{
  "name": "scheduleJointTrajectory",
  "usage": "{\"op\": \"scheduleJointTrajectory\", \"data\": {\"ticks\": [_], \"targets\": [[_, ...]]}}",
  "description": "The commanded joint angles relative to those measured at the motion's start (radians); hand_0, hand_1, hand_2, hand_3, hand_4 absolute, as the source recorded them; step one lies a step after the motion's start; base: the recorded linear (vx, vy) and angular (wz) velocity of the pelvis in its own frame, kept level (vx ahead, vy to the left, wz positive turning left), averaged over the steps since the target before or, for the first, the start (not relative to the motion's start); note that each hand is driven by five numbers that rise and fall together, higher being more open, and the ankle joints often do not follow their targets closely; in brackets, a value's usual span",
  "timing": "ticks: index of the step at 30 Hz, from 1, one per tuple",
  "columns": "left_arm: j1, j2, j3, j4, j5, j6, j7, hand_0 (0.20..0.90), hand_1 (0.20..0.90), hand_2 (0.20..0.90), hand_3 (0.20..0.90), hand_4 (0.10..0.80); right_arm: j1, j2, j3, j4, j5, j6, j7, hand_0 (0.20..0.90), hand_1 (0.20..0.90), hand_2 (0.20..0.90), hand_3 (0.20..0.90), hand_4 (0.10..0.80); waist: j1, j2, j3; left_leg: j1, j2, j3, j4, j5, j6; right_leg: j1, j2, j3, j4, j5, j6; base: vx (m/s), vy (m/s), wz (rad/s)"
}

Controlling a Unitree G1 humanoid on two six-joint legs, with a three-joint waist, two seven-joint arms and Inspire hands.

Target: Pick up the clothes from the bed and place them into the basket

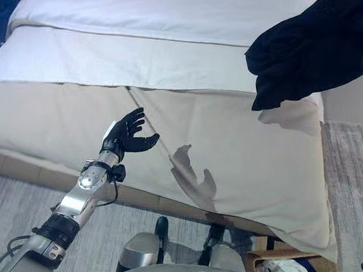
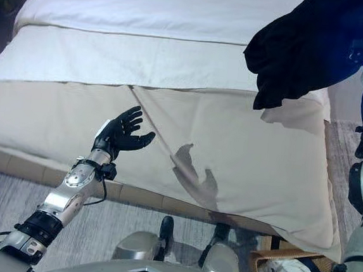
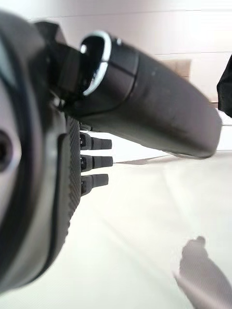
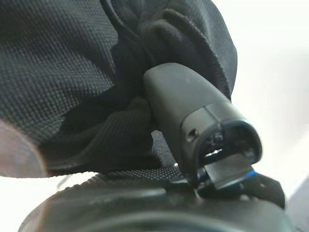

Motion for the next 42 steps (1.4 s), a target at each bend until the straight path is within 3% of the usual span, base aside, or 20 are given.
{"op": "scheduleJointTrajectory", "data": {"ticks": [1, 4, 5, 7, 8, 10, 13, 14, 15, 16, 19, 21, 27, 33, 42], "targets": [[0.028, 0.015, -0.007, -0.013, 0.011, -0.105, 0.000, 0.900, 0.900, 0.900, 0.900, 0.800, 0.031, -0.086, -0.052, -0.125, -0.006, -0.168, -0.083, 0.300, 0.300, 0.300, 0.200, 0.100, -0.024, -0.053, -0.285, -0.051, 0.074, 0.049, -0.045, -0.021, -0.082, 0.071, 0.010, 0.035, 0.026, -0.145, 0.059, -0.031, -0.042, -0.35], [0.017, 0.001, 0.007, -0.006, 0.015, -0.112, 0.006, 0.900, 0.900, 0.900, 0.900, 0.800, 0.103, -0.094, -0.107, -0.147, -0.005, -0.184, -0.082, 0.300, 0.300, 0.300, 0.200, 0.100, -0.043, -0.064, -0.279, -0.037, 0.062, 0.031, -0.037, -0.037, -0.077, 0.070, 0.024, 0.097, 0.013, -0.141, 0.052, -0.038, -0.014, -0.36], [0.018, -0.007, 0.017, -0.006, 0.022, -0.112, 0.027, 0.900, 0.900, 0.900, 0.900, 0.800, 0.129, -0.090, -0.127, -0.157, -0.001, -0.191, -0.064, 0.300, 0.300, 0.300, 0.200, 0.100, -0.046, -0.070, -0.271, -0.036, 0.040, -0.005, -0.011, -0.058, -0.066, 0.067, 0.026, 0.146, 0.012, -0.136, 0.052, -0.063, 0.030, -0.60], [0.025, -0.013, 0.039, -0.016, 0.029, -0.105, 0.081, 0.900, 0.900, 0.900, 0.900, 0.800, 0.156, -0.070, -0.134, -0.184, 0.010, -0.205, -0.042, 0.300, 0.300, 0.300, 0.200, 0.100, -0.037, -0.073, -0.257, -0.050, -0.028, -0.144, 0.048, -0.095, -0.033, 0.053, 0.029, 0.238, 0.019, -0.117, 0.057, -0.038, 0.051, -0.89], [0.029, -0.011, 0.056, -0.027, 0.034, -0.100, 0.087, 0.900, 0.900, 0.900, 0.900, 0.800, 0.160, -0.055, -0.131, -0.195, 0.007, -0.204, -0.052, 0.300, 0.300, 0.300, 0.200, 0.100, -0.033, -0.071, -0.250, -0.057, -0.051, -0.184, 0.056, -0.092, -0.022, 0.036, 0.031, 0.279, 0.030, -0.106, 0.060, -0.017, 0.066, -0.85], [0.025, -0.008, 0.073, -0.039, 0.035, -0.089, 0.075, 0.900, 0.900, 0.900, 0.900, 0.800, 0.172, -0.047, -0.145, -0.219, -0.001, -0.188, -0.072, 0.300, 0.300, 0.300, 0.200, 0.100, -0.041, -0.061, -0.244, -0.053, -0.054, -0.162, 0.051, -0.092, -0.013, 0.027, 0.032, 0.302, 0.031, -0.095, 0.065, -0.069, 0.094, -1.33], [-0.010, -0.003, 0.064, -0.011, 0.045, -0.099, 0.044, 0.900, 0.900, 0.900, 0.900, 0.800, 0.251, -0.047, -0.224, -0.272, -0.006, -0.178, -0.120, 0.300, 0.300, 0.300, 0.200, 0.100, -0.069, -0.055, -0.226, -0.039, -0.051, -0.118, 0.032, -0.103, -0.004, -0.014, 0.000, 0.280, 0.033, -0.054, 0.102, -0.087, 0.069, -1.30], [-0.010, 0.004, 0.062, -0.001, 0.055, -0.114, 0.070, 0.900, 0.900, 0.900, 0.900, 0.800, 0.272, -0.038, -0.245, -0.277, 0.014, -0.190, -0.107, 0.300, 0.300, 0.300, 0.200, 0.100, -0.071, -0.052, -0.215, -0.024, -0.043, -0.085, 0.015, -0.102, -0.009, -0.039, -0.023, 0.209, 0.054, -0.031, 0.117, -0.082, 0.007, -0.40], [-0.008, 0.007, 0.064, -0.002, 0.057, -0.117, 0.076, 0.900, 0.900, 0.900, 0.900, 0.800, 0.274, -0.035, -0.250, -0.274, 0.019, -0.193, -0.102, 0.300, 0.300, 0.300, 0.200, 0.100, -0.068, -0.050, -0.211, -0.019, -0.039, -0.074, 0.010, -0.101, -0.010, -0.042, -0.027, 0.191, 0.059, -0.029, 0.119, -0.160, -0.003, -0.93], [-0.003, 0.025, 0.076, -0.010, 0.053, -0.124, 0.088, 0.900, 0.900, 0.900, 0.900, 0.800, 0.268, -0.026, -0.255, -0.263, 0.025, -0.195, -0.096, 0.300, 0.300, 0.300, 0.200, 0.100, -0.058, -0.044, -0.204, -0.006, -0.028, -0.038, -0.006, -0.097, -0.016, -0.055, -0.037, 0.133, 0.082, -0.022, 0.124, -0.212, -0.006, -1.32], [-0.025, 0.056, 0.108, -0.048, 0.036, -0.096, 0.109, 0.900, 0.900, 0.900, 0.900, 0.800, 0.267, -0.020, -0.240, -0.230, 0.041, -0.206, -0.111, 0.300, 0.300, 0.300, 0.200, 0.100, -0.048, -0.031, -0.200, -0.029, 0.000, 0.010, 0.005, -0.080, -0.002, -0.077, -0.032, 0.108, 0.262, -0.075, 0.108, -0.252, -0.038, -1.16], [-0.034, 0.055, 0.121, -0.063, 0.043, -0.087, 0.131, 0.900, 0.900, 0.900, 0.900, 0.800, 0.297, -0.025, -0.255, -0.204, 0.066, -0.243, -0.104, 0.300, 0.300, 0.300, 0.200, 0.100, -0.032, -0.043, -0.213, -0.074, 0.009, 0.031, 0.045, -0.068, -0.006, -0.031, -0.022, 0.075, 0.217, -0.150, 0.083, -0.179, -0.164, -0.53], [-0.060, -0.008, 0.085, -0.044, 0.059, -0.083, 0.172, 0.900, 0.900, 0.900, 0.900, 0.800, 0.314, -0.039, -0.292, -0.115, 0.062, -0.263, -0.155, 0.300, 0.300, 0.300, 0.200, 0.100, -0.038, -0.068, -0.227, -0.077, 0.040, 0.059, 0.039, -0.061, -0.052, 0.043, 0.012, 0.086, 0.054, -0.135, 0.068, -0.045, -0.114, -0.36], [-0.046, -0.020, 0.072, -0.028, 0.070, -0.086, 0.163, 0.900, 0.900, 0.900, 0.900, 0.800, 0.371, -0.057, -0.330, -0.131, 0.048, -0.247, -0.194, 0.300, 0.300, 0.300, 0.200, 0.100, -0.068, -0.058, -0.247, -0.045, 0.047, 0.074, 0.018, -0.064, -0.061, 0.066, 0.023, 0.091, 0.033, -0.144, 0.058, 0.016, -0.042, -0.04], [-0.052, -0.017, 0.077, -0.014, 0.076, -0.064, 0.144, 0.900, 0.900, 0.900, 0.900, 0.800, 0.514, -0.004, -0.398, -0.137, 0.028, -0.195, -0.141, 0.300, 0.300, 0.300, 0.200, 0.100, -0.111, -0.042, -0.258, -0.011, 0.054, 0.104, -0.002, -0.068, -0.062, 0.068, 0.037, 0.123, 0.019, -0.137, 0.056, 0.001, -0.046, -0.06]]}}
